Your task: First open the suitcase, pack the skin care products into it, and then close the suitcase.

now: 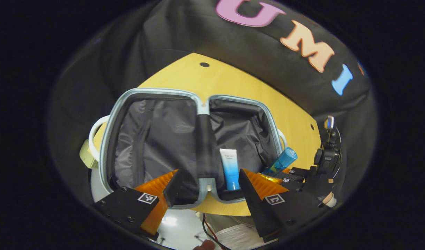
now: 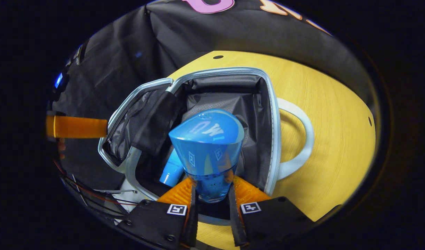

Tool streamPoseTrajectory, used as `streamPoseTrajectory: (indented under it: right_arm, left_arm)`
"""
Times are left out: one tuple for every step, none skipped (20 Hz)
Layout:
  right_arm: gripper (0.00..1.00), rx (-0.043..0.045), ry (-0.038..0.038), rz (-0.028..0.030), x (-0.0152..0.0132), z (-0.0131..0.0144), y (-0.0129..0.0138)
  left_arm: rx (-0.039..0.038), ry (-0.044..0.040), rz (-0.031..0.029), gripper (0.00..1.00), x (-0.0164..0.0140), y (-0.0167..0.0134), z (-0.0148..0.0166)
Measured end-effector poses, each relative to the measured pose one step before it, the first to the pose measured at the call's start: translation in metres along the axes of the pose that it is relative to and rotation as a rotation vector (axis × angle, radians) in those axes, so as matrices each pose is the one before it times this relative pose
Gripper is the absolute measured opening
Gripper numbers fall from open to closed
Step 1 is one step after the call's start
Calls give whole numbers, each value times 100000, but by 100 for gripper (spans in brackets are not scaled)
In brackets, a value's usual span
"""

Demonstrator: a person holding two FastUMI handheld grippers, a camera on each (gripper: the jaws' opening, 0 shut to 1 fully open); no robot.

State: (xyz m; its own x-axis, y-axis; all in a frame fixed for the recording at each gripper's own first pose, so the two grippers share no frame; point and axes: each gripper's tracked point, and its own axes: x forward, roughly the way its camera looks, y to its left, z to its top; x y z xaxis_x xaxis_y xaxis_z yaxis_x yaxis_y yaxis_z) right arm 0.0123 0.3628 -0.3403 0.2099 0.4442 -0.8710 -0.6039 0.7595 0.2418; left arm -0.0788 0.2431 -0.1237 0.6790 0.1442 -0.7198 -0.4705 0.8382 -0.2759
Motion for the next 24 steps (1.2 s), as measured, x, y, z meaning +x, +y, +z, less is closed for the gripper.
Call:
streamPoseTrajectory:
  right_arm:
    - [42,-412,481,-167,51,-54,-35]
    - [41,-363,357,-493,-27,21,-83]
    - [45,-434,41,-265,69,-26,-25]
    - [43,825,-575,953,-171,107,270]
    - [46,889,-926,434,-36,299,75]
    - [48,774,-1332,1574,-158,343,286]
    - [50,420,-1863,770,-156,530,52]
    - [70,533,-2521,1489,-567,595,263]
    - [76,193,-3230,949,-691,736,16]
    - [81,-590,-3731,255,-462,722,-175]
    - [80,-1372,-4267,-791,-600,925,-443]
    - [90,-1216,-4200,-1028,-602,647,-408]
    - [98,-748,-3901,-1230,-763,868,-544]
    - [98,-355,-4028,-839,-1023,783,-393]
    - [98,243,-4121,-954,-906,974,-451]
    - [94,797,-4107,-855,-976,921,-425]
    - [98,1192,-3532,-1129,-881,729,-501]
    - [98,1428,-2584,-1404,-913,678,-695]
    - [98,856,-2011,-1569,-928,509,-699]
    - [98,16,-1726,-1906,-910,591,-949]
    - [98,-947,-2070,-2198,-1034,515,-956]
    - [98,-782,-1888,-2474,-1218,511,-988]
    - [98,-287,-1303,-1991,-1045,487,-948]
    - [98,381,-1153,-1738,-949,254,-694]
  left_arm:
    - [-2531,-1455,2170,96,-408,1264,147]
    - [-2352,-1470,1885,96,-308,1245,272]
    - [-2485,-1079,1850,96,-337,1231,197]
    - [-2675,-1226,1730,96,-290,1286,260]
    - [-3049,-1079,1959,96,-266,1335,191]
    - [-2868,-819,1821,96,-248,1426,218]
    - [-2712,-1190,1980,96,-134,1582,192]
    - [-2507,-1155,2337,96,-181,1648,394]
    - [-2003,-1487,2417,96,-125,1361,335]
    - [-1982,-1420,2782,97,-92,1685,591]
    - [-1488,-1629,1937,96,-56,1592,563]
    - [-1878,-1772,1977,97,23,1374,656]
    - [-2266,-1187,1355,96,2,1176,838]
    - [-2449,-1406,365,96,257,897,557]
    - [-2436,-828,-257,96,563,592,662]
    - [-2337,-972,-239,96,458,601,723]
    - [-1635,-688,403,96,496,415,520]
    - [-1860,-1092,1237,96,1125,1010,623]
    - [-1765,-302,1247,96,853,769,509]
    - [-1926,-48,131,96,934,612,344]
    - [-1732,620,-459,96,825,209,64]
    - [-1451,587,-812,96,808,202,211]
    - [-1423,1409,-850,96,1275,243,-13]
    - [-1277,1474,-1042,95,761,109,91]
